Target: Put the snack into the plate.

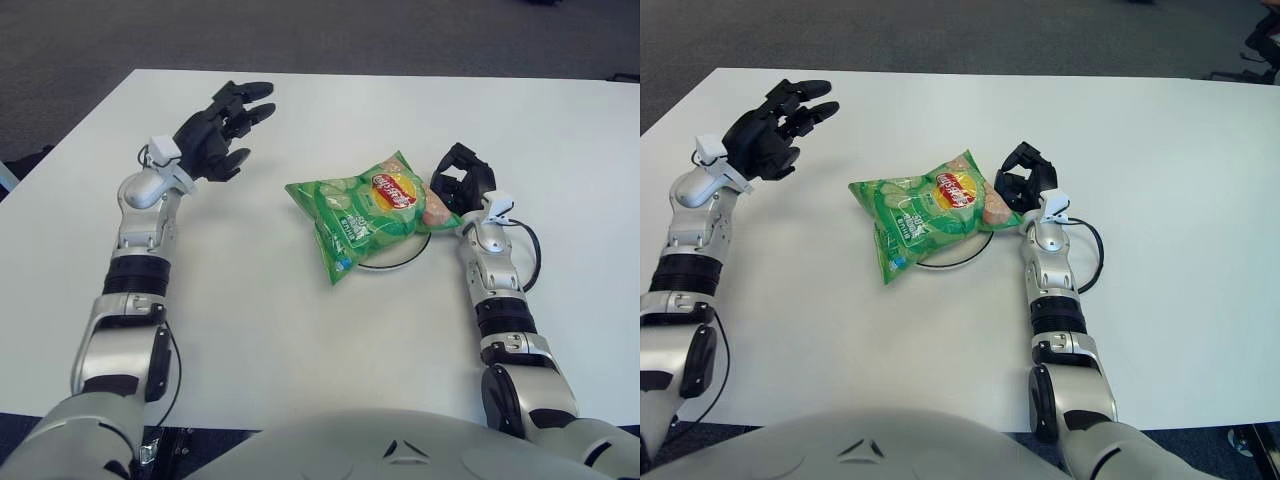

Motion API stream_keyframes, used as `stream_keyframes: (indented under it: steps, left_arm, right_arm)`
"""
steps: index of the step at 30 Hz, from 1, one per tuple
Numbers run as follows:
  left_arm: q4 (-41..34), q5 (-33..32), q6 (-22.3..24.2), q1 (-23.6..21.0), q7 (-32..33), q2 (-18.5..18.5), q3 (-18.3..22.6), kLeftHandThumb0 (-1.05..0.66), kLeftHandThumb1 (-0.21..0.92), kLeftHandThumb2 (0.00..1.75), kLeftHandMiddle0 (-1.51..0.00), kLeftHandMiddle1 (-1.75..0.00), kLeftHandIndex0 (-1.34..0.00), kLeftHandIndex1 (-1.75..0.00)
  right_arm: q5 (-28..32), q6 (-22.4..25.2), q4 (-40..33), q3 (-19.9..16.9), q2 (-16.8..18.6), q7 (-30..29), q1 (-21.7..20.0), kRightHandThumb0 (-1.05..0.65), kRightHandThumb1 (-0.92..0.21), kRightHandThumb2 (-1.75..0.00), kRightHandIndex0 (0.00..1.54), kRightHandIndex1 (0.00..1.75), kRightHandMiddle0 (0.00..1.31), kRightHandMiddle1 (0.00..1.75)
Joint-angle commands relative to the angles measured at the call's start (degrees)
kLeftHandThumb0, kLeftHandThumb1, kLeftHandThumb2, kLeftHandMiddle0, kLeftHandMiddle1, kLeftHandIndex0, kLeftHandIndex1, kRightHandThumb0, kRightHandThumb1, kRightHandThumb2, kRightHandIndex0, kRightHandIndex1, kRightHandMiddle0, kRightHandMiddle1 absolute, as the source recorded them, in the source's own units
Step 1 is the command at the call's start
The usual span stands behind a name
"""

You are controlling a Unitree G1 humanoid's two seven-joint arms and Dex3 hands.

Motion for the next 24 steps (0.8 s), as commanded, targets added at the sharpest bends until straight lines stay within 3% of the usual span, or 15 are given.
stream_keyframes:
  steps: [1,2,5,14,20,24]
  left_arm:
    - [-1.53,0.19,1.87,2.44,5.04,-2.73,1.40,-0.36,0.60,0.93,-0.33,-1.29,-0.08,-1.46]
    - [-2.45,0.33,2.43,2.92,6.93,-3.71,1.74,-0.23,0.60,0.92,-0.37,-1.40,-0.13,-1.56]
    - [-5.80,0.64,4.40,4.76,11.01,-6.00,1.93,-0.08,0.51,1.02,-0.51,-1.48,-0.27,-1.69]
    - [-16.53,-0.58,14.26,10.16,20.98,-11.10,3.04,-0.01,0.22,1.37,-0.73,-1.57,-0.48,-1.74]
    - [-18.84,1.89,12.96,12.46,26.35,-14.53,3.33,0.00,0.06,1.58,-0.81,-1.66,-0.59,-1.75]
    - [-20.00,7.19,12.24,14.17,33.02,-16.84,2.99,0.00,-0.01,1.66,-0.88,-1.65,-0.64,-1.75]
  right_arm:
    - [0.60,0.44,2.48,-0.19,0.94,0.36,5.19,-0.53,-0.20,-1.46,1.32,1.75,0.71,1.75]
    - [0.61,0.45,2.47,-0.21,0.94,0.44,5.19,-0.53,-0.20,-1.46,1.32,1.75,0.71,1.75]
    - [0.66,0.61,2.40,-0.25,0.95,0.59,5.21,-0.53,-0.20,-1.46,1.32,1.75,0.71,1.75]
    - [1.43,0.73,2.67,-0.52,0.96,1.63,4.97,-0.53,-0.20,-1.45,1.32,1.75,0.71,1.75]
    - [2.38,0.89,3.00,-1.01,1.17,2.52,4.65,-0.53,-0.20,-1.45,1.32,1.75,0.71,1.75]
    - [3.40,1.28,3.09,-1.35,1.26,3.19,4.47,-0.53,-0.20,-1.46,1.32,1.75,0.71,1.75]
